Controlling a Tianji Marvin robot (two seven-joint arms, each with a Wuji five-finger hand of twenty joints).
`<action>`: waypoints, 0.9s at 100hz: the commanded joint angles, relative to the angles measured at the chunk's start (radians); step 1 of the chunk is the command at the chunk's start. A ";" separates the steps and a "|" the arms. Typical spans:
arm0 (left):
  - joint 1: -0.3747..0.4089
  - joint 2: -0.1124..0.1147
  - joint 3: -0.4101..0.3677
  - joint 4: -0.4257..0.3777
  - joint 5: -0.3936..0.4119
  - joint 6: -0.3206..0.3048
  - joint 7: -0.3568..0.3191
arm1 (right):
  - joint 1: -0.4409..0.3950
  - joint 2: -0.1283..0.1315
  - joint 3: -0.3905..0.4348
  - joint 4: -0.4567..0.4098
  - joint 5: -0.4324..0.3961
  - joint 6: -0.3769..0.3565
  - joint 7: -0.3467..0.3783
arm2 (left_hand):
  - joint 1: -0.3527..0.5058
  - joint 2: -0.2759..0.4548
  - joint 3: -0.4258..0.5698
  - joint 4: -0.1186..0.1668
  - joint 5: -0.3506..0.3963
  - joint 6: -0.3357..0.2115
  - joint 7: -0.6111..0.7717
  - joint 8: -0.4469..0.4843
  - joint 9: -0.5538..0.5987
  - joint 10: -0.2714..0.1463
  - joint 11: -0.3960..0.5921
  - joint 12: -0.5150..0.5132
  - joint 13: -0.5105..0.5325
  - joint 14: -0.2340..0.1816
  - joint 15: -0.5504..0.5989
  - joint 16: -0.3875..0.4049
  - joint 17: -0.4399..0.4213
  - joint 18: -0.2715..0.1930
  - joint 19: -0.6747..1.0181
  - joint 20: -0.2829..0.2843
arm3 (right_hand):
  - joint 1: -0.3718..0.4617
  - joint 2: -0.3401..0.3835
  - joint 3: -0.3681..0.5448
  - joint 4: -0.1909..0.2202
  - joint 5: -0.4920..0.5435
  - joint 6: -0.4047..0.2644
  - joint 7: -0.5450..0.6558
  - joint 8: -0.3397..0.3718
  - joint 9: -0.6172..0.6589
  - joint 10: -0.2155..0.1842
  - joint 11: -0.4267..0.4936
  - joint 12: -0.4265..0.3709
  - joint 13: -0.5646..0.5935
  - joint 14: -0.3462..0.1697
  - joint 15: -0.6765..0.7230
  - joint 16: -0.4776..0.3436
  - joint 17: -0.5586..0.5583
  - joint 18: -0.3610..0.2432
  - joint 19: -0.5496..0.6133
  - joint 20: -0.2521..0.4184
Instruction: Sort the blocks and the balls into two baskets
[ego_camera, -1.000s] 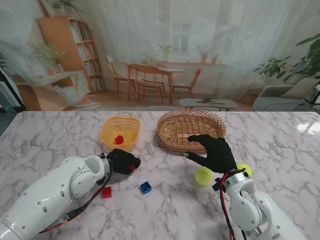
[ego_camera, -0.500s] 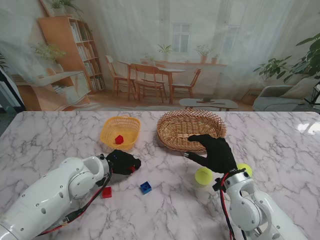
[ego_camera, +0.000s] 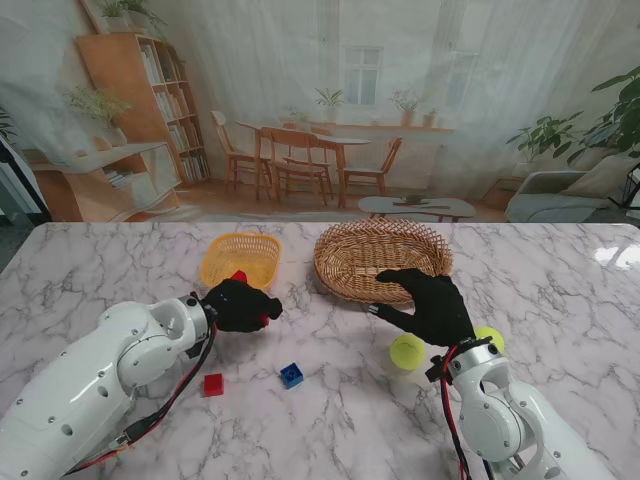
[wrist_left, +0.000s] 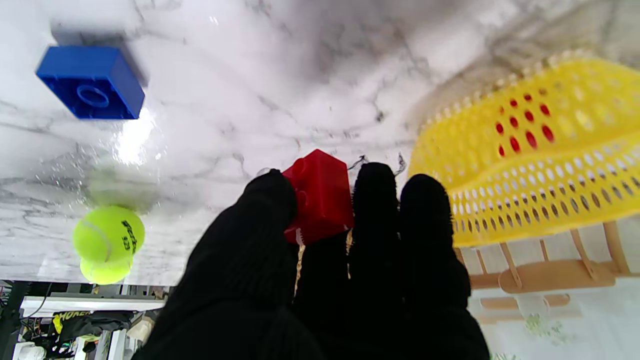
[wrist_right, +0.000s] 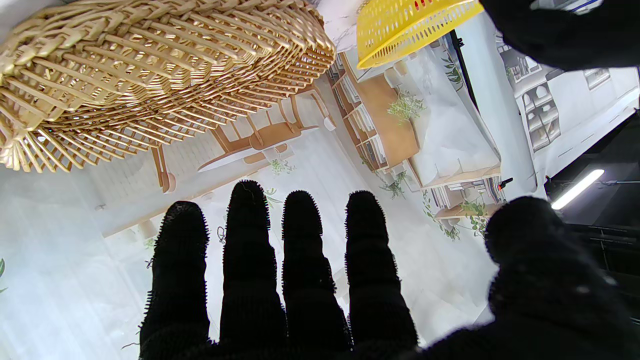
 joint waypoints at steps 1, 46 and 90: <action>-0.011 -0.001 -0.011 -0.022 0.000 -0.004 -0.006 | -0.005 -0.001 0.003 -0.002 0.000 0.001 -0.001 | 0.047 -0.039 0.042 0.024 -0.001 -0.013 0.020 0.010 0.034 -0.004 0.009 0.021 0.029 -0.001 0.024 0.013 0.014 -0.017 0.045 0.009 | 0.008 0.040 -0.015 0.023 0.001 -0.025 -0.010 0.001 0.014 -0.010 -0.021 0.008 0.013 0.011 -0.055 0.007 -0.015 0.022 -0.017 0.014; -0.115 -0.017 0.004 0.020 -0.047 0.093 0.003 | -0.006 0.000 0.003 -0.005 0.000 0.000 0.006 | 0.042 -0.035 0.039 0.023 0.000 -0.021 0.022 0.011 0.035 -0.008 0.006 0.023 0.029 -0.005 0.019 0.004 0.011 -0.017 0.042 0.011 | 0.008 0.039 -0.016 0.023 0.001 -0.024 -0.011 0.001 0.018 -0.008 -0.021 0.009 0.015 0.010 -0.055 0.007 -0.014 0.023 -0.017 0.015; -0.261 -0.029 0.102 0.209 -0.112 0.210 0.025 | -0.011 -0.001 0.008 -0.006 0.000 0.000 0.002 | 0.039 -0.016 0.031 0.022 -0.005 -0.028 0.029 0.001 0.023 -0.011 0.000 0.021 0.015 -0.008 0.012 -0.026 -0.001 -0.022 0.033 0.012 | 0.009 0.040 -0.016 0.023 0.001 -0.022 -0.012 0.001 0.021 -0.008 -0.022 0.010 0.014 0.013 -0.056 0.007 -0.013 0.023 -0.016 0.015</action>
